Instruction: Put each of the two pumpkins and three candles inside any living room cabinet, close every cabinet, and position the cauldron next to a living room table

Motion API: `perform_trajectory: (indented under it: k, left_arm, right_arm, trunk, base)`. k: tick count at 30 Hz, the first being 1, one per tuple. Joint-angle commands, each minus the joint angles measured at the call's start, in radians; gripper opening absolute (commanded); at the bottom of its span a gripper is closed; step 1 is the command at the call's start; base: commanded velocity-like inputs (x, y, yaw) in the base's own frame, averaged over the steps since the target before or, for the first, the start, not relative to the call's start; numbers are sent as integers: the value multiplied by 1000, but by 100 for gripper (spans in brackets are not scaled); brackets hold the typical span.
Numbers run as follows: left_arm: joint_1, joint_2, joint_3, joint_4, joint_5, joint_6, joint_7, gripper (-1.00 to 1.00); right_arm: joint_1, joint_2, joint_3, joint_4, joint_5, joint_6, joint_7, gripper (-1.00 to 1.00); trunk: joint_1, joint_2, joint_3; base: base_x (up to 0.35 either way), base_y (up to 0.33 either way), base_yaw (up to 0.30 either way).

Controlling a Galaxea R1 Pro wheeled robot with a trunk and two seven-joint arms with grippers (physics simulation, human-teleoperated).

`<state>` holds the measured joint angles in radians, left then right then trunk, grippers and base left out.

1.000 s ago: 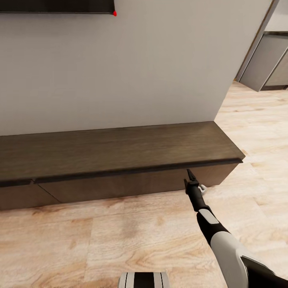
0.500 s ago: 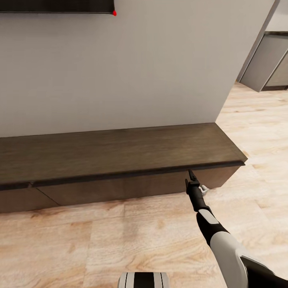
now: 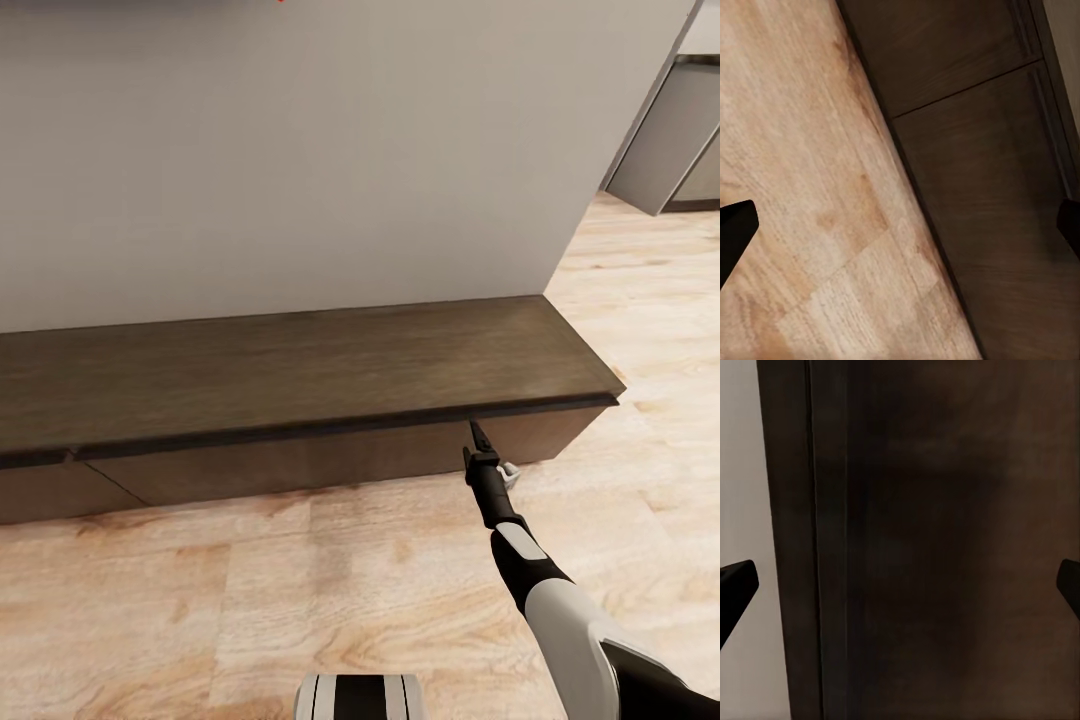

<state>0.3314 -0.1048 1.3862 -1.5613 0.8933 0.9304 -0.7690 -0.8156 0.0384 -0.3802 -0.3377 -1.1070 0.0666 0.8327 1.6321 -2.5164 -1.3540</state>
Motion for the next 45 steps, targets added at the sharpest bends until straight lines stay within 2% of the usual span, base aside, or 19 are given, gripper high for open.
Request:
perform_trajectory:
  k: [1,14,37,38,45]
  left_arm:
    - [0,0,1,0,1,5,-2,100]
    - [0,-14,2,1,-3,-11,-1,100]
    - [1,-12,2,1,-5,-19,0,100]
    - [1,-12,2,1,-5,-19,0,100]
    - [1,-10,2,2,-5,-19,0,100]
  right_arm:
    - [0,1,0,0,-9,7,3,100]
    - [0,1,1,0,-8,8,3,100]
    - [0,1,3,-1,-5,9,3,100]
    - [0,1,3,-1,-5,9,3,-100]
    - [0,1,4,-3,-4,9,3,-100]
  trunk:
    - [0,0,-1]
    - [0,0,-1]
    - [0,0,-1]
    - [0,0,-1]
    - [0,0,-1]
  base:
    - [0,0,0]
    - [75,16,0]
    - [35,1,0]
    - [0,0,0]
    - [0,0,0]
